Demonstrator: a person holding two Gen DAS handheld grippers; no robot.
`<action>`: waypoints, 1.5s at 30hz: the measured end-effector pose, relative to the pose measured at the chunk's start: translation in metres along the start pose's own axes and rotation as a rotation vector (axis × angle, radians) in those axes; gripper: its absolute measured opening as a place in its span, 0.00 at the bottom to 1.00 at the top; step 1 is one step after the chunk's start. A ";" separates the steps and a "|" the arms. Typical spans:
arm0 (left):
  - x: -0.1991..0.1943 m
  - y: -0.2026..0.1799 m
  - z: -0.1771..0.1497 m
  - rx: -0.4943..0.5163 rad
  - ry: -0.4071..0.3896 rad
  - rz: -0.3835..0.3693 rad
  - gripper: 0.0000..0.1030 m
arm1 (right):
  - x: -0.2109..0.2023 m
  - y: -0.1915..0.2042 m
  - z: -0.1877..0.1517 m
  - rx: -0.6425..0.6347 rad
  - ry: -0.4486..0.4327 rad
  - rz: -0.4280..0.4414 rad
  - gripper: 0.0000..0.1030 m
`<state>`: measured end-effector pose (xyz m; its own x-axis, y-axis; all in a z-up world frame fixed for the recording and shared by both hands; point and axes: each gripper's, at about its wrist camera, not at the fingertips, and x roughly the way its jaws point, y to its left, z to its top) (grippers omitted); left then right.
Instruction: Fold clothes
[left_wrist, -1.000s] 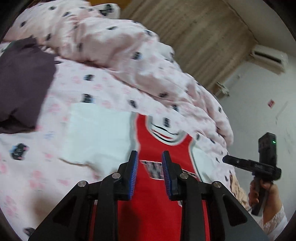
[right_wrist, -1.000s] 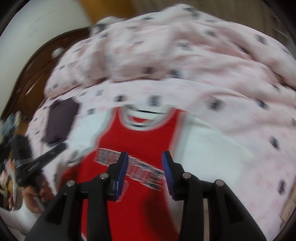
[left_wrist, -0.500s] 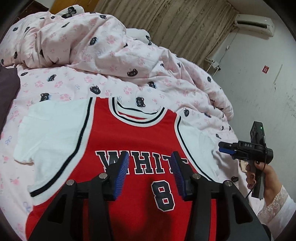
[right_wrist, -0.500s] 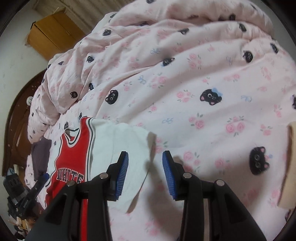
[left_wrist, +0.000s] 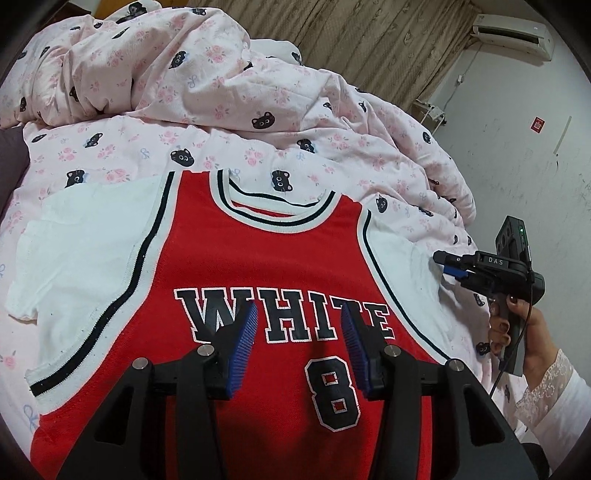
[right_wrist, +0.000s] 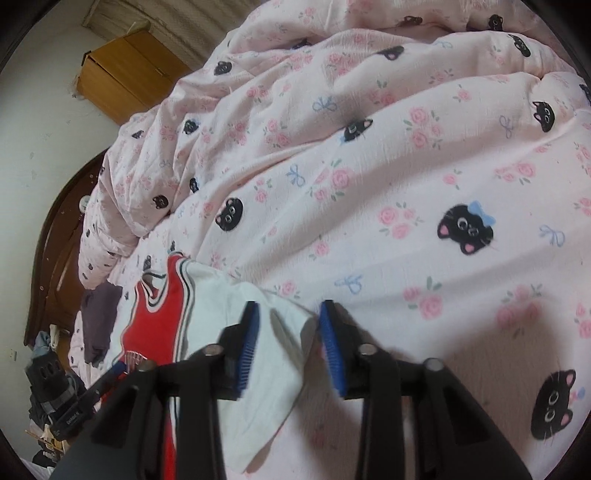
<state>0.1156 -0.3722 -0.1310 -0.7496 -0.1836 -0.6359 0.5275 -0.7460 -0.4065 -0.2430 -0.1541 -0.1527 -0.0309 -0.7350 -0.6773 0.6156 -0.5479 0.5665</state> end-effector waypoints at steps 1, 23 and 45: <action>0.000 0.000 0.000 0.000 0.002 0.000 0.41 | 0.000 0.000 0.001 -0.003 0.002 0.000 0.12; 0.000 0.004 0.001 -0.019 0.014 -0.003 0.41 | 0.000 0.012 0.010 -0.060 -0.028 -0.236 0.40; -0.010 0.006 0.000 -0.029 -0.001 -0.010 0.41 | -0.013 0.012 -0.090 0.185 0.103 0.016 0.21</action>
<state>0.1262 -0.3748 -0.1267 -0.7553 -0.1767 -0.6312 0.5315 -0.7286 -0.4320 -0.1642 -0.1149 -0.1798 0.0641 -0.7047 -0.7066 0.4602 -0.6074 0.6475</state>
